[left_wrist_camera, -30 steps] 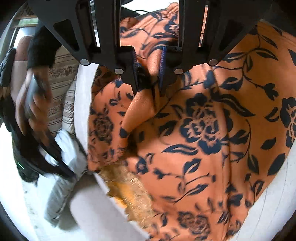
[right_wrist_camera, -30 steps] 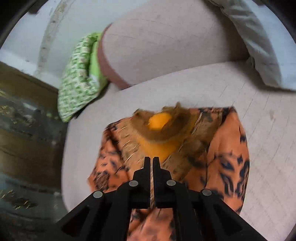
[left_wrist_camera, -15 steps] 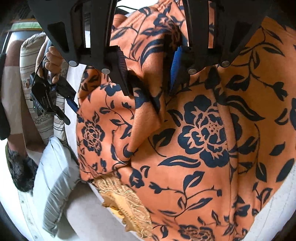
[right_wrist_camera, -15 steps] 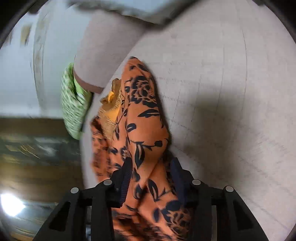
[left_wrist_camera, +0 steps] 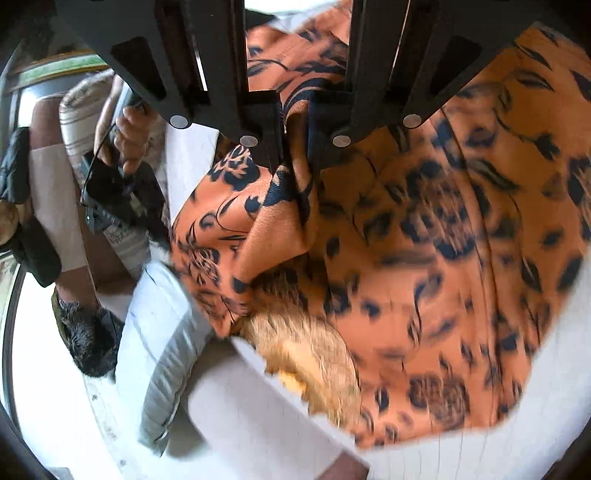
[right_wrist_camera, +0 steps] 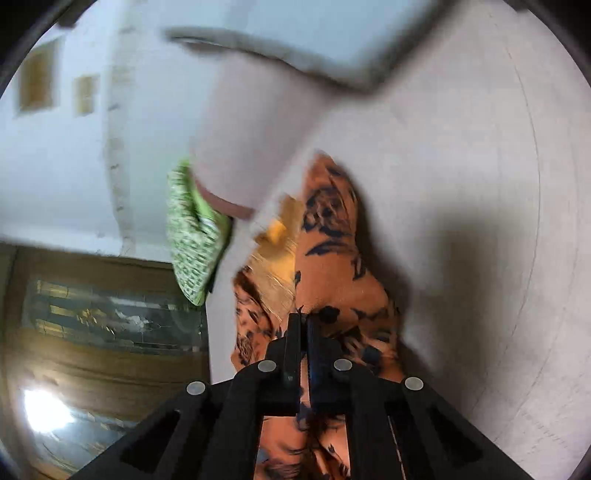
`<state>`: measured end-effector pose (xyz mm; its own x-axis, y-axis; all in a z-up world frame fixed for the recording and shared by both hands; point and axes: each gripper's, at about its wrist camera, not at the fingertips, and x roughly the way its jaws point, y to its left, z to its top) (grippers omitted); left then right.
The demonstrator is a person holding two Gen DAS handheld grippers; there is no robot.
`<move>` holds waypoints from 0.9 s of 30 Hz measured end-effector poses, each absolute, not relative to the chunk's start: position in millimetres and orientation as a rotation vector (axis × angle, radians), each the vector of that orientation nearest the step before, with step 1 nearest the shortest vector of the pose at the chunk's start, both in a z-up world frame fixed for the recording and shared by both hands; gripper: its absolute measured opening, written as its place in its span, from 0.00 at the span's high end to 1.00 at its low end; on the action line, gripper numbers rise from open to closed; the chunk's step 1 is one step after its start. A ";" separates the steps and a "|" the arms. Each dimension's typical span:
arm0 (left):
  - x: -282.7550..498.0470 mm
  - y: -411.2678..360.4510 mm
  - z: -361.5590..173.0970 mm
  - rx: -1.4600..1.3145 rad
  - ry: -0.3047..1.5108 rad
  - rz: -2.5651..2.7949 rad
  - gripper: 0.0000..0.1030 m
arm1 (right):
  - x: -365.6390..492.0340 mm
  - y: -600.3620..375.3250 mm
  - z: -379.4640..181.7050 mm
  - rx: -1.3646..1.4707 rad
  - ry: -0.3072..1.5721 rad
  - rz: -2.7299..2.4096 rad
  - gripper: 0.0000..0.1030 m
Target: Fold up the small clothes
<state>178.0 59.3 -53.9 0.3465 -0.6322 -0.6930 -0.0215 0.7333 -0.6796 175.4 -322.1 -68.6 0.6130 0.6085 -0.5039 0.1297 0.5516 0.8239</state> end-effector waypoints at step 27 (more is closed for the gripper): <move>165.1 128.7 -44.6 -0.757 1.194 -0.302 0.75 | 84.6 -126.4 -102.7 0.401 1.163 0.539 0.91</move>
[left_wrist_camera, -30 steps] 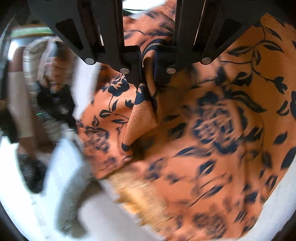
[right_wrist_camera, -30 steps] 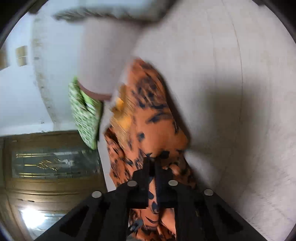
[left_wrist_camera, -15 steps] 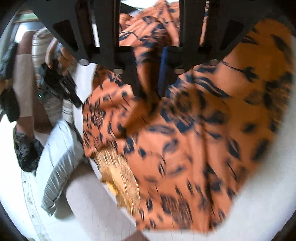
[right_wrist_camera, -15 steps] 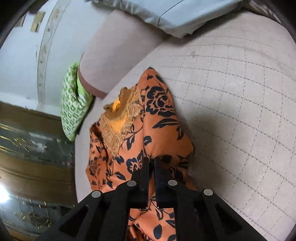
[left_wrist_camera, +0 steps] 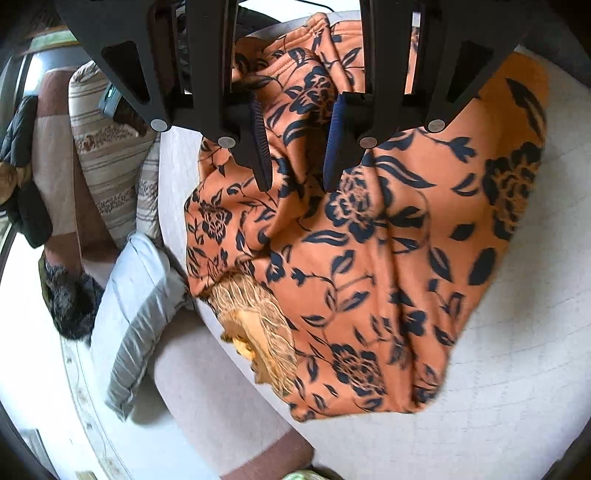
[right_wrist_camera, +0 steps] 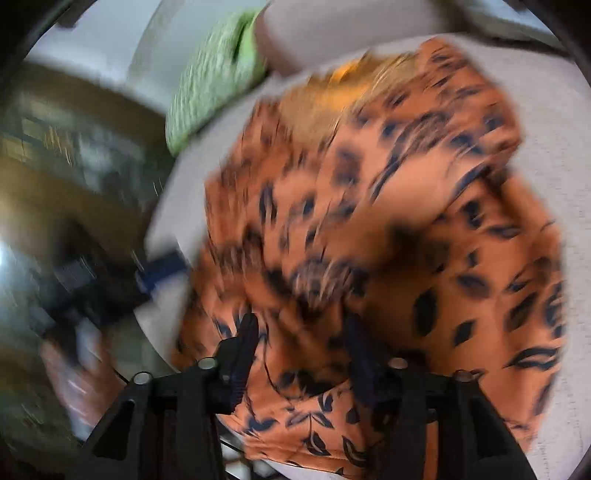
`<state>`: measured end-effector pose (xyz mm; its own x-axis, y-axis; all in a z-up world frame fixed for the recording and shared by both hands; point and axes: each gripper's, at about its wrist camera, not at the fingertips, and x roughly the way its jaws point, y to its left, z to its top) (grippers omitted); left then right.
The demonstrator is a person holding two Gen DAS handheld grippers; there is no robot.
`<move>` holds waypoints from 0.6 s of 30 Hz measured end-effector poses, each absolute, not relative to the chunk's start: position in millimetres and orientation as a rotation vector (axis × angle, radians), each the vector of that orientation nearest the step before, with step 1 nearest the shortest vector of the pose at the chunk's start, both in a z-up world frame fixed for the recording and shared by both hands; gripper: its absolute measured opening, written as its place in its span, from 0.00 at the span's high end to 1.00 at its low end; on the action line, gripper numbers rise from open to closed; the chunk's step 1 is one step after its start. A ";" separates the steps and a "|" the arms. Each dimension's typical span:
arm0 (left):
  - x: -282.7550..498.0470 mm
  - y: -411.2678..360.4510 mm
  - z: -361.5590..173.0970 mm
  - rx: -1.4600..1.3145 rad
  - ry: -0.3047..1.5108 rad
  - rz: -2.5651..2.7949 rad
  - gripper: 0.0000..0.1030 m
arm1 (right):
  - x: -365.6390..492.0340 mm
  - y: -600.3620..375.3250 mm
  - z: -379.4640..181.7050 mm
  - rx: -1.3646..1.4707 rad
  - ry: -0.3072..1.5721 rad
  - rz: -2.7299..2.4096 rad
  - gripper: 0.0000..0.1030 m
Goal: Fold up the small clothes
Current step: 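Smooth and fold the blouse body with both grippers toward the collar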
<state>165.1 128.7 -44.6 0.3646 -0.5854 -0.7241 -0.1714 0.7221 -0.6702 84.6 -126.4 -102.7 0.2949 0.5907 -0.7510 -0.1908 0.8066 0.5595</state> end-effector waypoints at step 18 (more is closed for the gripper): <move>156.6 176.9 -32.6 -0.719 1.152 -0.210 0.64 | 43.7 -30.7 -97.6 0.491 1.118 0.627 0.85</move>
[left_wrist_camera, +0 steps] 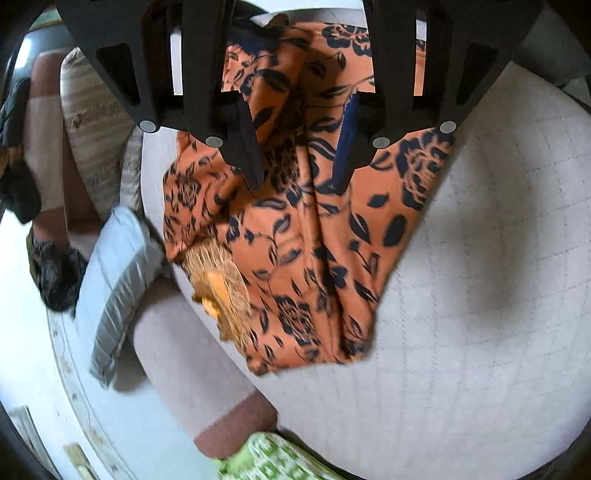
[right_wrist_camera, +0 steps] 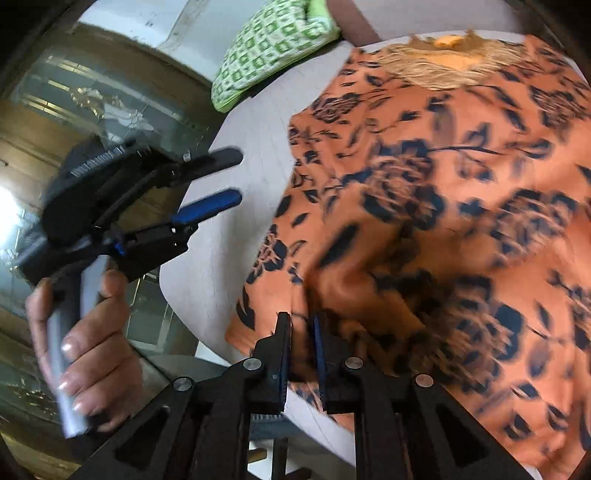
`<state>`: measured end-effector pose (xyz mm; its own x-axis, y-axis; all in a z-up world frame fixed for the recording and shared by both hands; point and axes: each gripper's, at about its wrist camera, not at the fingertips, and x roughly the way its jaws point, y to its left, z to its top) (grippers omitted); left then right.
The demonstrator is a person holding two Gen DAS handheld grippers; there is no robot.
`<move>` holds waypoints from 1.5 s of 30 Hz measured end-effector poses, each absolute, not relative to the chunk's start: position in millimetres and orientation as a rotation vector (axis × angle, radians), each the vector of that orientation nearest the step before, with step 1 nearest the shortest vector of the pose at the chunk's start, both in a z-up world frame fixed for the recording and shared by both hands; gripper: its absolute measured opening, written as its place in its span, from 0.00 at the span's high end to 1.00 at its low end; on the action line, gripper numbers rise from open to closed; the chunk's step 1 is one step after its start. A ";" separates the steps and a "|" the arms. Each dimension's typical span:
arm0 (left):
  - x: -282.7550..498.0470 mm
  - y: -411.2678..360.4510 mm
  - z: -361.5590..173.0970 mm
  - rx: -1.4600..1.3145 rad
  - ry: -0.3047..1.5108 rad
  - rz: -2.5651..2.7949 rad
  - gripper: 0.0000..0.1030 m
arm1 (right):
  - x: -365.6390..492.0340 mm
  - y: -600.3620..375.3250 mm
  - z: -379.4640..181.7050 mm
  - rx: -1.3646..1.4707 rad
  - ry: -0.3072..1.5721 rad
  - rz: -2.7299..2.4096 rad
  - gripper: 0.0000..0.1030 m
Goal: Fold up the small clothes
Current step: 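Smooth and fold the blouse body with both grippers toward the collar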
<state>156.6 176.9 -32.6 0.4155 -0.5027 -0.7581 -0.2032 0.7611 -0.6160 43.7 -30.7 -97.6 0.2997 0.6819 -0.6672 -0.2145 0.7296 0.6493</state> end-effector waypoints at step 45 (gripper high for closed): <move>148.9 113.0 -82.0 -0.337 1.368 -0.220 0.95 | 119.9 -197.3 -141.1 0.893 1.121 0.244 0.91</move>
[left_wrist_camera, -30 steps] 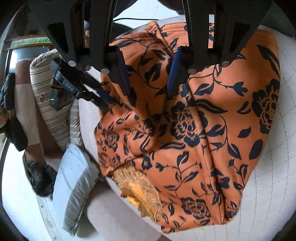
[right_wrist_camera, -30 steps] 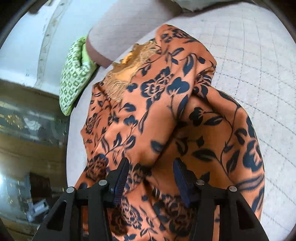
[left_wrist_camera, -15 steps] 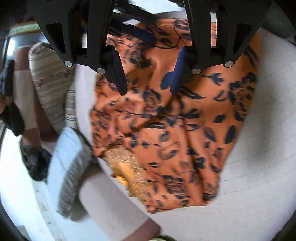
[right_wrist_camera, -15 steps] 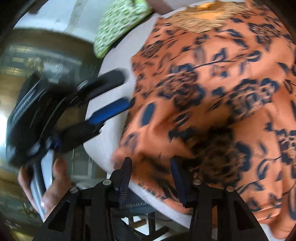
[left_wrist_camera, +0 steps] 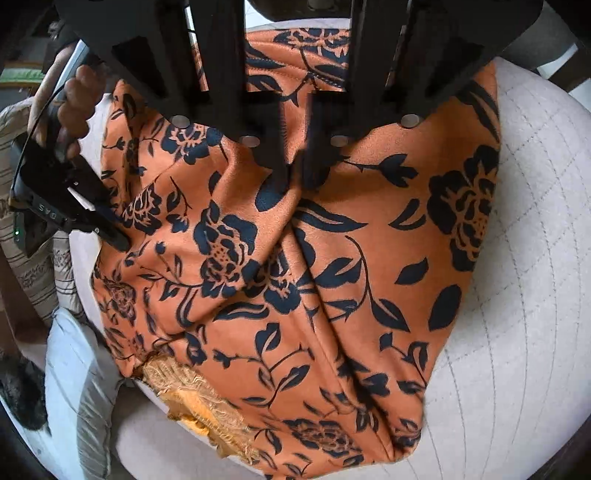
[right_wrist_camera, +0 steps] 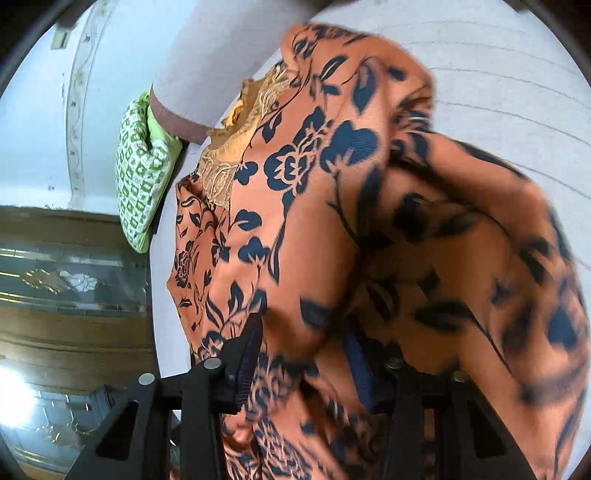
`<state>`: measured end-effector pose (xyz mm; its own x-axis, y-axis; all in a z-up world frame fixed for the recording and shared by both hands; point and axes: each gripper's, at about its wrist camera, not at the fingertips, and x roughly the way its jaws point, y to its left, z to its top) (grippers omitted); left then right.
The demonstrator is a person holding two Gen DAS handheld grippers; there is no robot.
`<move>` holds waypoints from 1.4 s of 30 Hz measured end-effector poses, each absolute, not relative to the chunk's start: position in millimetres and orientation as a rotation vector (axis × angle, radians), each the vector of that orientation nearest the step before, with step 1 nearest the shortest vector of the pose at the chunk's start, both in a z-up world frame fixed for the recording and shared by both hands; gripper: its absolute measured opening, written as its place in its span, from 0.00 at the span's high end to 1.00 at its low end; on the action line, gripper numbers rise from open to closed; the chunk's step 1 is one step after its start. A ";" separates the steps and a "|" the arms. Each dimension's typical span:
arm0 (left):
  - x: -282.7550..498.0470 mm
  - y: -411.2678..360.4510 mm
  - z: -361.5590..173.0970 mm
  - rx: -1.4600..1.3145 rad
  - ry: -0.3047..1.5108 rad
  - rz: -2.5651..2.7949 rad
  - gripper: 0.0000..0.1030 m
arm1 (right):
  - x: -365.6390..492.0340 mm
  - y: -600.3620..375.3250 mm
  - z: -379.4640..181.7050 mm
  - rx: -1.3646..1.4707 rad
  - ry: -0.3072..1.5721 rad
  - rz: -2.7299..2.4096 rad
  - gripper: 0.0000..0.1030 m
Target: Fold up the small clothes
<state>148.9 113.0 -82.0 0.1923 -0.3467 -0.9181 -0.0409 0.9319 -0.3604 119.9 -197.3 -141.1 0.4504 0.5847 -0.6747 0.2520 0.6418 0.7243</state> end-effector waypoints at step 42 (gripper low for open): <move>475.6 93.6 -105.0 -0.187 1.254 -0.002 0.81 | 393.6 -314.4 -110.0 0.544 1.227 0.184 0.85</move>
<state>475.6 93.6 -105.0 0.3136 -0.1043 -0.9438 -0.1007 0.9847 -0.1423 393.6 -314.4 -110.0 0.3411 0.4179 -0.8421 0.1532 0.8591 0.4884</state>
